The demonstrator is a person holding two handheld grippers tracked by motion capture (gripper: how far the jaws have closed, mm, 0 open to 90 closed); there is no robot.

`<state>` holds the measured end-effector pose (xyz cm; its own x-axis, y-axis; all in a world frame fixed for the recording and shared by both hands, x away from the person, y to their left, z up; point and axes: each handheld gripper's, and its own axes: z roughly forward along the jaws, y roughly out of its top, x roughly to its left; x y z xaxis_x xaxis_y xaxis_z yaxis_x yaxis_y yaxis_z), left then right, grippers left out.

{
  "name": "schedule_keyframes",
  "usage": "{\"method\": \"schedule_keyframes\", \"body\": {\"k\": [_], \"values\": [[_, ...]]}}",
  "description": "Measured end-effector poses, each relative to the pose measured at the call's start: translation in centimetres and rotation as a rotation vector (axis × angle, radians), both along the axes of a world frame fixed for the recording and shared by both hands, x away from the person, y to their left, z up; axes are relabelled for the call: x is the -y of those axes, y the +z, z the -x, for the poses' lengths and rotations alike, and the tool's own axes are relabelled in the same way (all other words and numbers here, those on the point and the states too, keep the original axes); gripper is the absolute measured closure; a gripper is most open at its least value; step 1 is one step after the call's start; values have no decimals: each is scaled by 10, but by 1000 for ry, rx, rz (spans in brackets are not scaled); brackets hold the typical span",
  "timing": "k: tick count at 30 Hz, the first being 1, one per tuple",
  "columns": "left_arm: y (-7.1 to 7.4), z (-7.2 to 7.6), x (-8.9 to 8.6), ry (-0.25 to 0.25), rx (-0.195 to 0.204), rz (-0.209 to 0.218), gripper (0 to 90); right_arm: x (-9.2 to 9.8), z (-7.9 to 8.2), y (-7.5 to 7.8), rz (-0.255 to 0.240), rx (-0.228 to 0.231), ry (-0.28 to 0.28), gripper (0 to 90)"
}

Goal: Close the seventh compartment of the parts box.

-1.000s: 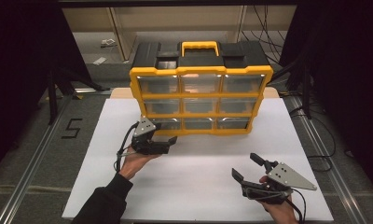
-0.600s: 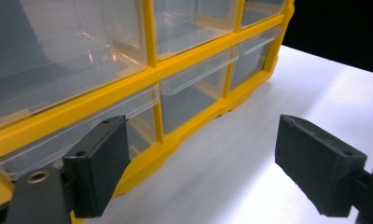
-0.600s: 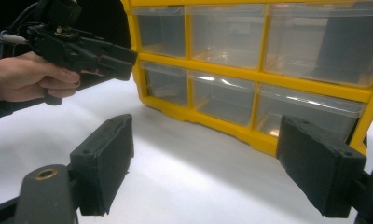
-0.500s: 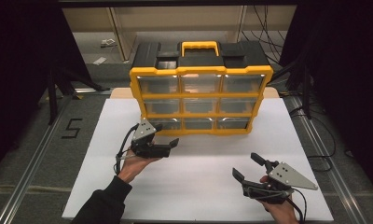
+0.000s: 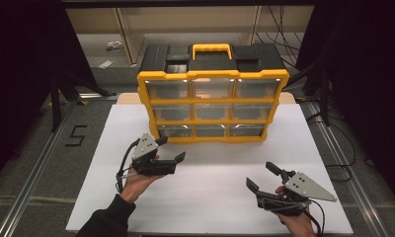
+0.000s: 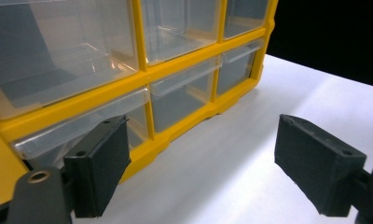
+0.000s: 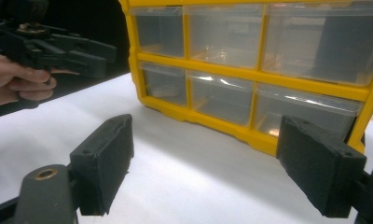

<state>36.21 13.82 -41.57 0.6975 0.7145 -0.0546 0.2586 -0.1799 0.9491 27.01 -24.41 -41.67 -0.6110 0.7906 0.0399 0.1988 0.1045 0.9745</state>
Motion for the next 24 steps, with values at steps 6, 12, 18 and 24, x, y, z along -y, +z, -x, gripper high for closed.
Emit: {"method": "schedule_keyframes", "body": {"k": [6, 12, 18, 24], "values": [[-1, 7, 0, -17, -1, 28, 176, -1, 0, 0, 3, 1, 2, 199], [-1, 13, -1, -24, -8, 47, 175, -1, 0, 0, 2, 3, 2, 199], [1, 22, -3, -34, 8, 52, 175, -1, 0, 0, 4, -1, 1, 199], [2, 28, -3, -43, 18, 53, 175, -1, 0, 0, 4, 3, 1, 199]]}}
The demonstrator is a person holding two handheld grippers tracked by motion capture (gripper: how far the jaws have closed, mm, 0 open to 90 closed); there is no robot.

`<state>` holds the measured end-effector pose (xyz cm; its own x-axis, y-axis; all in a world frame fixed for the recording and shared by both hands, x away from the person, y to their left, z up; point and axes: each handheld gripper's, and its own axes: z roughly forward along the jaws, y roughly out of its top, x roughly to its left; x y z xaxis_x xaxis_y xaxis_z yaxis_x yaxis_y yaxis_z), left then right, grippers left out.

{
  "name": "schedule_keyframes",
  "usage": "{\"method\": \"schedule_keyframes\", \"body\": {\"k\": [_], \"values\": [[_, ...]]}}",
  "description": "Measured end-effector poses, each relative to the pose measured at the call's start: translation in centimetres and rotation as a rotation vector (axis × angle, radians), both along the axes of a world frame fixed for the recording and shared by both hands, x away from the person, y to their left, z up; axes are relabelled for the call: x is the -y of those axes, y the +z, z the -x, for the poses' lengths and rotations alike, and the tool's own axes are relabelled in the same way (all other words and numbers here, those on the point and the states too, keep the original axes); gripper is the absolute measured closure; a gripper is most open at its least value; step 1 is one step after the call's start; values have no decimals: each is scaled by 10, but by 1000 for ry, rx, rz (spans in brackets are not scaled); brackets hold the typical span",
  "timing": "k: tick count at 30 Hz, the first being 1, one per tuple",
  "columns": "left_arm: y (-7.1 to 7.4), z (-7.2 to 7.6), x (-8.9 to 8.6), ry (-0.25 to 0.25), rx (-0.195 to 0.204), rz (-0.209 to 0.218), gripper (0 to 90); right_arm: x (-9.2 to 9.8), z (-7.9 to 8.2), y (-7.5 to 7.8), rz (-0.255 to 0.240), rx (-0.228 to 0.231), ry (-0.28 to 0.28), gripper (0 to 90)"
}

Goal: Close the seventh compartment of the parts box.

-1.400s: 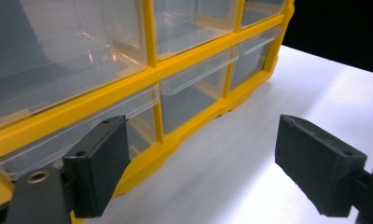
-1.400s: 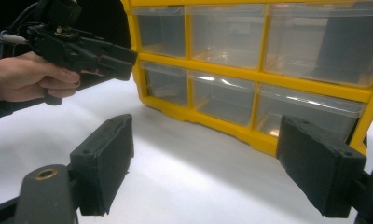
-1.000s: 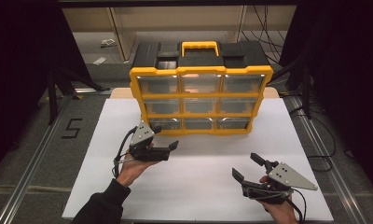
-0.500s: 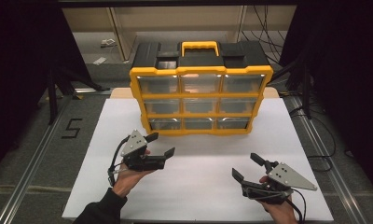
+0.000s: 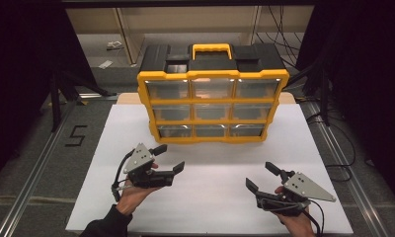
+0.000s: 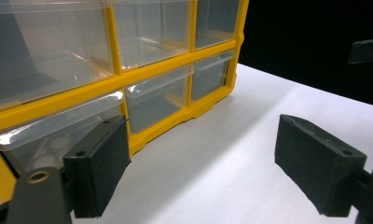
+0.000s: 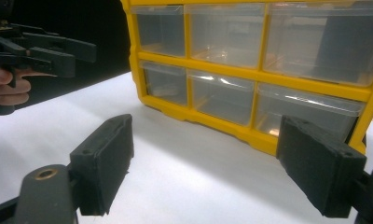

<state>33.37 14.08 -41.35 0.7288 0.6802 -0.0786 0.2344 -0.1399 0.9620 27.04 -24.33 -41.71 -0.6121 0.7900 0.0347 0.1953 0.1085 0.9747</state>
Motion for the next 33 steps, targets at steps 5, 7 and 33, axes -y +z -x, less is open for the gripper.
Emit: {"method": "schedule_keyframes", "body": {"k": [5, 7, 33], "values": [[-1, 4, 0, -4, 2, -1, 175, 0, 0, 0, -2, 0, 1, 199], [-2, 5, 0, -4, 5, -8, 175, 0, 0, 0, -2, -1, 1, 199], [-5, 24, -3, -12, 24, 6, 175, 0, 1, 0, -1, 1, 0, 199]]}}
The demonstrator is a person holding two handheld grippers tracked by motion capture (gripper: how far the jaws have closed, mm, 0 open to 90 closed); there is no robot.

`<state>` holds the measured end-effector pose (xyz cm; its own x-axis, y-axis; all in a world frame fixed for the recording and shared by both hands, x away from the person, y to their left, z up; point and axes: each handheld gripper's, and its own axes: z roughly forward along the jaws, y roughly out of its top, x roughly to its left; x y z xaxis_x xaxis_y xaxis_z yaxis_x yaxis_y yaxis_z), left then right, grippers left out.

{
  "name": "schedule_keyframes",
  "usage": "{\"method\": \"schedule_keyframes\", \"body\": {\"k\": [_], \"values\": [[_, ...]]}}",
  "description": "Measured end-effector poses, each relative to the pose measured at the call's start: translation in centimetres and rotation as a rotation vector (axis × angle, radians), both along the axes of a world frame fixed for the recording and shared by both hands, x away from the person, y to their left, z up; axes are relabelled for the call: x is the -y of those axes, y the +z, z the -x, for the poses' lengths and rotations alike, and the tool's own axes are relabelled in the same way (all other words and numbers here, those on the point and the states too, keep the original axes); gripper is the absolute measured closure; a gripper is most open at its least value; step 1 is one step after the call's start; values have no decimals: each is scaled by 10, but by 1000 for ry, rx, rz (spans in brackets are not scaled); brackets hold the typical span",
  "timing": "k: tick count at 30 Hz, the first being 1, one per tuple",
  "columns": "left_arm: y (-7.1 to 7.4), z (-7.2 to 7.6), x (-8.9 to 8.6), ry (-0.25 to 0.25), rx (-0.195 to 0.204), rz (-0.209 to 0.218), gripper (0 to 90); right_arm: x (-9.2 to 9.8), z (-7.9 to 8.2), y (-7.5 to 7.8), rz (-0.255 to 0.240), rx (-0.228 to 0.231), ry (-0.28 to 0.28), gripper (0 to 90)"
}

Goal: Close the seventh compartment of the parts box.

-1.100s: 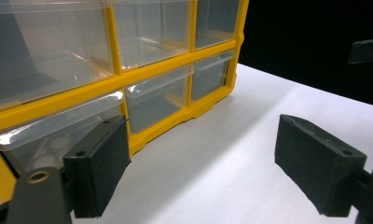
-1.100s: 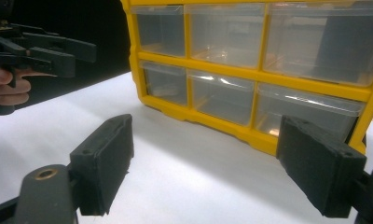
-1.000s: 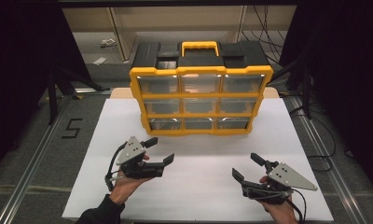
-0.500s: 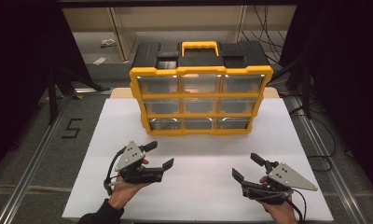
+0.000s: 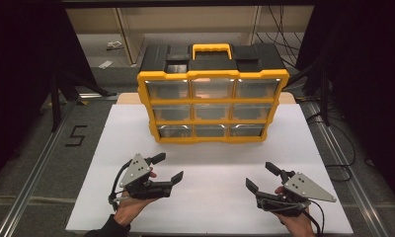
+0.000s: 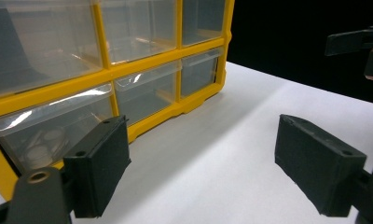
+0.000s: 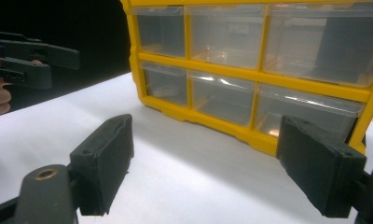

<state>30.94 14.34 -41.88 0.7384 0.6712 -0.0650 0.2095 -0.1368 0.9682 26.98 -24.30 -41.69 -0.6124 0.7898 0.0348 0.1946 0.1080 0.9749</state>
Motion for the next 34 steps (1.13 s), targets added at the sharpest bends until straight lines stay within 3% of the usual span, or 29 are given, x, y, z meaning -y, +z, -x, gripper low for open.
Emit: {"method": "schedule_keyframes", "body": {"k": [11, 34], "values": [[-4, 8, -1, 1, 2, -5, 175, 0, 1, 1, 3, 0, 1, 199], [-5, 3, -4, 13, 4, -7, 175, 0, 1, 0, -2, -1, -1, 199]]}}
